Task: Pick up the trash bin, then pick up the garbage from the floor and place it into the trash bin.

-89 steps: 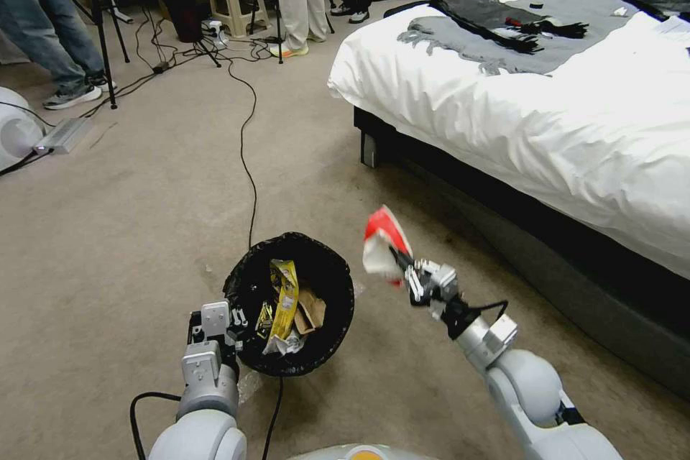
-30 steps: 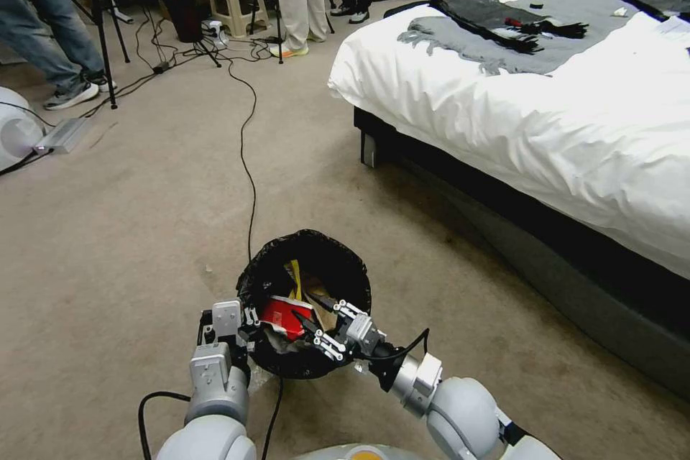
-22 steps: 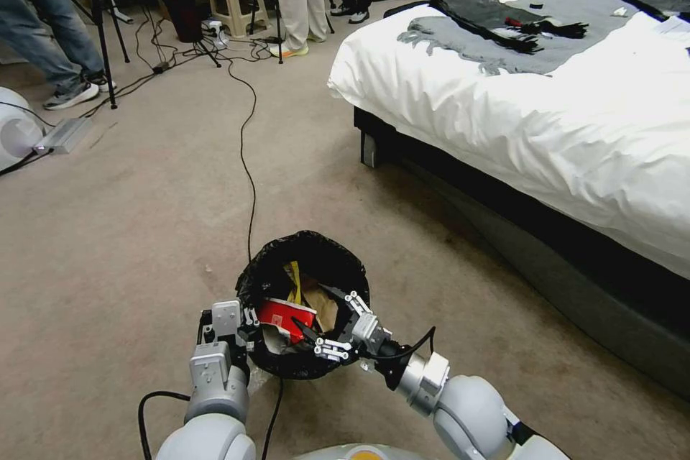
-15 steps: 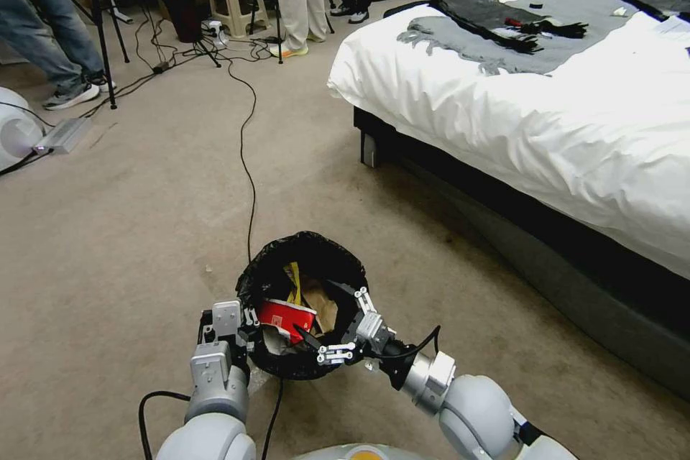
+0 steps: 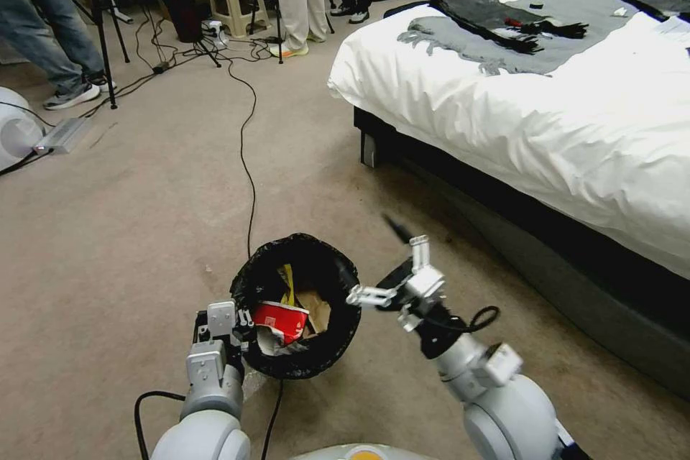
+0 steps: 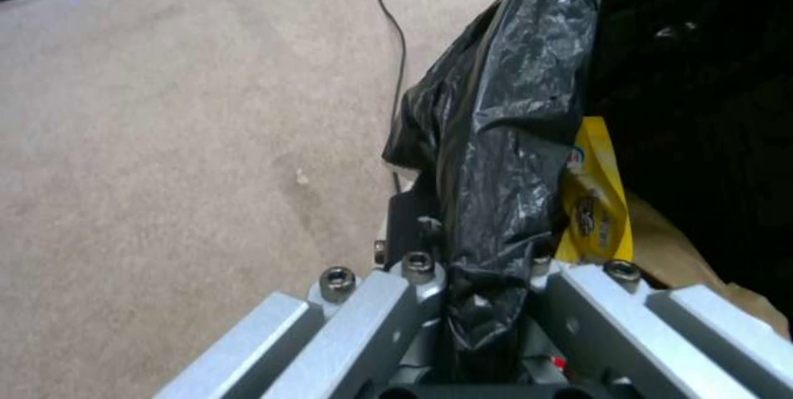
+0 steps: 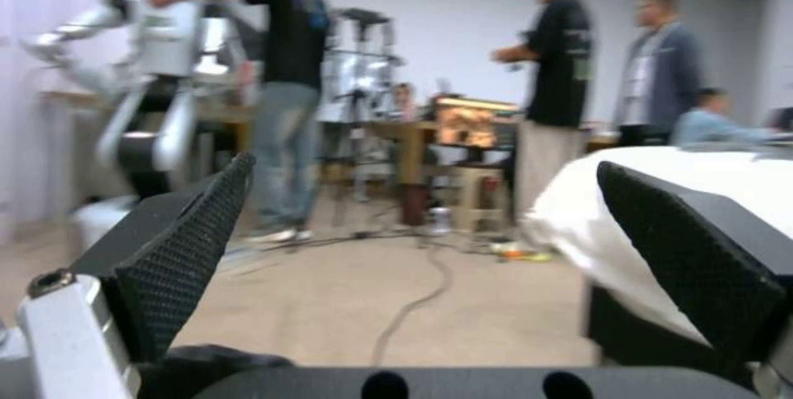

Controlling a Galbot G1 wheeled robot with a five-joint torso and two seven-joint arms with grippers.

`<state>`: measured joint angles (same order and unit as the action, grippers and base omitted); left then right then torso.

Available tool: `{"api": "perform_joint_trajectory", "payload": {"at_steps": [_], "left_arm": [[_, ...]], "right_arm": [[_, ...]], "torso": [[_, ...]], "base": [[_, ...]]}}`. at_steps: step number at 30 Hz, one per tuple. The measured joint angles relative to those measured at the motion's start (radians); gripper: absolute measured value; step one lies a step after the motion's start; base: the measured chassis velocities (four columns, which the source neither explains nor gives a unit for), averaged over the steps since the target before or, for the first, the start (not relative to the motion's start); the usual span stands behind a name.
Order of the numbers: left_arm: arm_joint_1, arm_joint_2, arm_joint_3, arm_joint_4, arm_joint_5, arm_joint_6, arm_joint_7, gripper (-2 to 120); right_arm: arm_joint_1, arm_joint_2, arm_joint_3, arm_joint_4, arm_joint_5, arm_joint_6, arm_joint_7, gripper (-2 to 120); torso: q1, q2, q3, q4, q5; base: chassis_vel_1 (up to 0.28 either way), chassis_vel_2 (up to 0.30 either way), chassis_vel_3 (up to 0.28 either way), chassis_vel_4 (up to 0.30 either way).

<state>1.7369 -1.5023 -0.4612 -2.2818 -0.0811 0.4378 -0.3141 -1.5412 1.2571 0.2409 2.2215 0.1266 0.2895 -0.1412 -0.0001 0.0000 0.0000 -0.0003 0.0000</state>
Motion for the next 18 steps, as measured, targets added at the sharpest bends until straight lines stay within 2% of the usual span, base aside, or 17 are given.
{"api": "perform_joint_trajectory", "payload": {"at_steps": [2, 6, 18], "left_arm": [[0.004, 0.002, -0.010, -0.014, -0.013, -0.001, -0.002, 0], [0.008, 0.002, -0.017, -0.030, -0.028, -0.001, -0.003, 0], [0.014, -0.002, -0.026, -0.044, -0.044, -0.003, -0.009, 0]], "right_arm": [[-0.052, 0.038, 0.046, -0.001, -0.017, 0.032, 0.038, 100], [-0.100, 0.065, 0.078, -0.028, -0.030, 0.071, 0.062, 100], [-0.111, 0.089, 0.089, -0.092, -0.046, 0.096, 0.074, 100]], "torso": [[0.000, 0.000, 0.000, 0.0002, 0.0000], [0.000, 0.000, 0.000, 0.0002, 0.0001], [0.000, 0.000, 0.000, 0.0003, 0.0000]], "base": [[0.000, 0.000, 0.000, 0.000], [0.000, 0.000, 0.000, 0.000], [0.000, 0.000, 0.000, 0.000]]}}
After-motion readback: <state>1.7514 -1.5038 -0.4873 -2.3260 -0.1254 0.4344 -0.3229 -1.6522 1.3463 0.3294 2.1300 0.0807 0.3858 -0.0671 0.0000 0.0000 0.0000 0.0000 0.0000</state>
